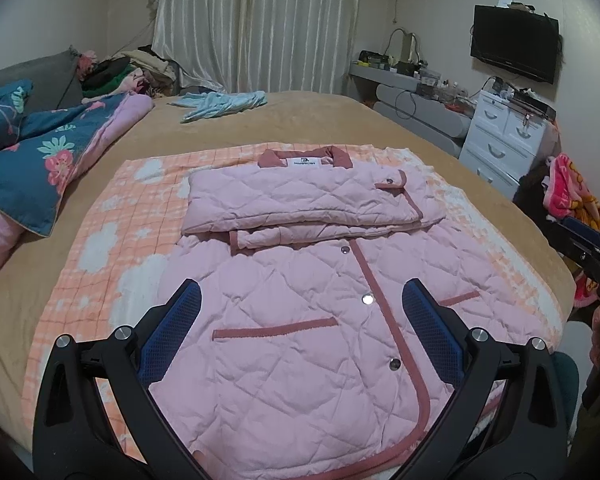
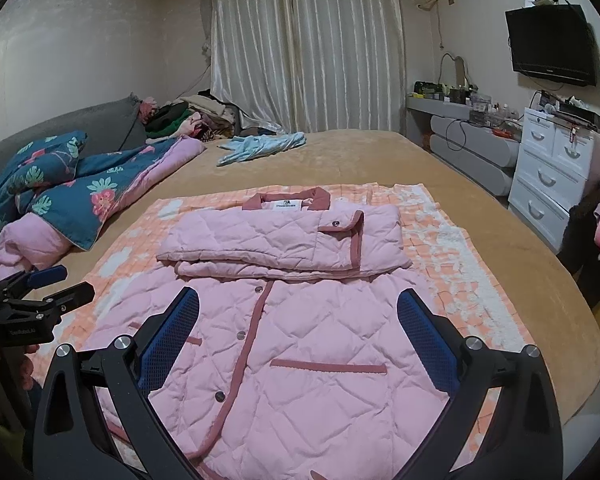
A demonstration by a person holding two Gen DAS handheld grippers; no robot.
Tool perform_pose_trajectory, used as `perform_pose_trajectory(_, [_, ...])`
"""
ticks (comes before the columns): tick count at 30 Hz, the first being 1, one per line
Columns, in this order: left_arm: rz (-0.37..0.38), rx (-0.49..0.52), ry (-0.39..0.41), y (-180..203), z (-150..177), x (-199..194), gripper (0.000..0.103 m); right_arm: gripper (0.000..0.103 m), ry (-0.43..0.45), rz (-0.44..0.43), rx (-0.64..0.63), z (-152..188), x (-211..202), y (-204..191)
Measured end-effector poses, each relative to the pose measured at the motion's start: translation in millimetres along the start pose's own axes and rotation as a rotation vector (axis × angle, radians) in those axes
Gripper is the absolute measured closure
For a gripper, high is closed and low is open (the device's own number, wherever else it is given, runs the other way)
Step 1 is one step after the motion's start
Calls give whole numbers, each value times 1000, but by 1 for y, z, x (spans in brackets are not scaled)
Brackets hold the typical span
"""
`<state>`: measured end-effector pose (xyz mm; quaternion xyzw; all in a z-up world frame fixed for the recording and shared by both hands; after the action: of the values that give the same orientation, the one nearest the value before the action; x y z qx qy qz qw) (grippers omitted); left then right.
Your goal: Fold large clothes
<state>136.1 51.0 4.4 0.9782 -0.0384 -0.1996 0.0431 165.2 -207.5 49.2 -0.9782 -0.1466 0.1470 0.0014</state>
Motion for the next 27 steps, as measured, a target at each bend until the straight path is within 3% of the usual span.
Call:
perform_pose_trajectory(13, [-31, 7, -20, -9, 18, 0, 8, 4, -41, 16, -16, 22, -4, 13])
perform_pose_trajectory(27, [-88, 5, -105, -39, 58, 6, 8, 4, -143, 93, 9, 65, -8, 63])
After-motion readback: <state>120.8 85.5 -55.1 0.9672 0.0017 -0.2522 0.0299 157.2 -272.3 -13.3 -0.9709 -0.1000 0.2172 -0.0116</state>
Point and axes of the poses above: each gripper's, at about its wrist camera, not at the fingertips, and x roughly the way its jaws point, y to its right, z to its underside, the point moved 6 cm from there along x, roughly the way its jaws point, and after that the axes turned 14 degrees about y, right-handed, at the moved point
